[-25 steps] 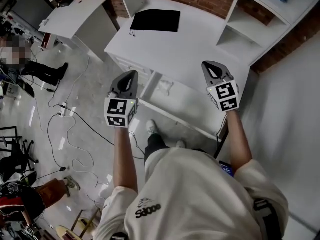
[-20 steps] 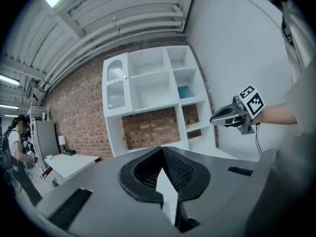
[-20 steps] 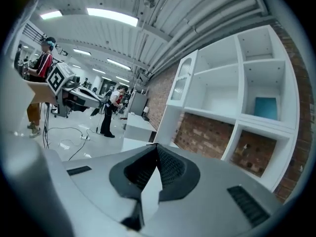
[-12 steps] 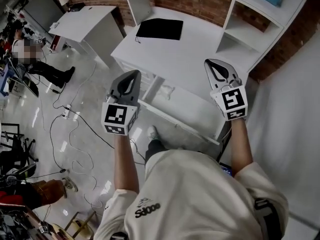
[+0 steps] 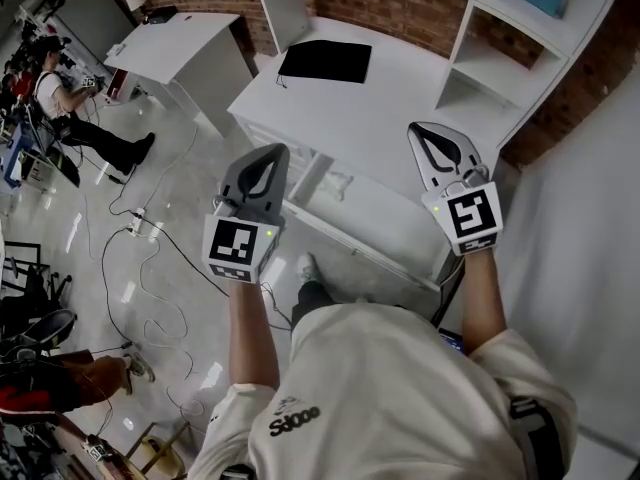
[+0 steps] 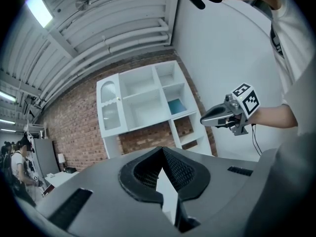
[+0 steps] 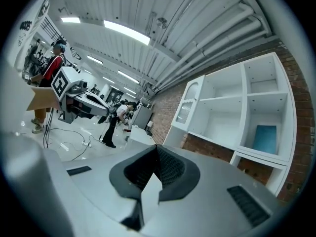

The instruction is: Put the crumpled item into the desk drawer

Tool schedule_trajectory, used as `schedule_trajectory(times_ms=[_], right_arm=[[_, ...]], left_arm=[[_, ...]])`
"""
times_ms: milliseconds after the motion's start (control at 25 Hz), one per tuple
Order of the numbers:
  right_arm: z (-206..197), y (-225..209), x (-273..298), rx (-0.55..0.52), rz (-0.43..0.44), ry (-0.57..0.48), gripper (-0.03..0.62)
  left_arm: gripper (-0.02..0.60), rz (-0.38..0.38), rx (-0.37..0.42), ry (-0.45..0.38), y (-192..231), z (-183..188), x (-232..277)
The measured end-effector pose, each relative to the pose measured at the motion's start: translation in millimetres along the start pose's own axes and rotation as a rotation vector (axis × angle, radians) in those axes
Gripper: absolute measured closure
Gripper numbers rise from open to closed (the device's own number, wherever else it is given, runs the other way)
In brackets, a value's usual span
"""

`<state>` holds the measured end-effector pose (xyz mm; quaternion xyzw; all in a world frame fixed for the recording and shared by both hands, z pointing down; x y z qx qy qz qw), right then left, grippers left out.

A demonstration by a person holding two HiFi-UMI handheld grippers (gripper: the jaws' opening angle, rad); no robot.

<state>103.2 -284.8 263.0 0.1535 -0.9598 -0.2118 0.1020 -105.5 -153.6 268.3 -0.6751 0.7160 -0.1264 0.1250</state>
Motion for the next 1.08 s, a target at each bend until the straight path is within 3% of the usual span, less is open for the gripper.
schedule_trajectory(times_ms=[520, 840, 1080], right_arm=[[-3, 5, 13, -0.039, 0.041, 0.014, 0.588], [-16, 5, 19, 0.026, 0.045, 0.033, 0.588], [-18, 4, 22, -0.037, 0.060, 0.035, 0.589]], left_arm=[[0.563, 0.005, -0.019, 0.009, 9, -7, 0], [0.563, 0.010, -0.018, 0.035, 9, -18, 4], [0.563, 0.024, -0.017, 0.030, 11, -18, 4]])
Point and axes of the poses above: the fingertips, and each gripper's own axes: x forward along the fingers, y to its left, z out of its top, the point moved 6 cm from there along -x, backward along the fingers, and after that the axes turned 10 degrees about z, right-handed, at the moved point
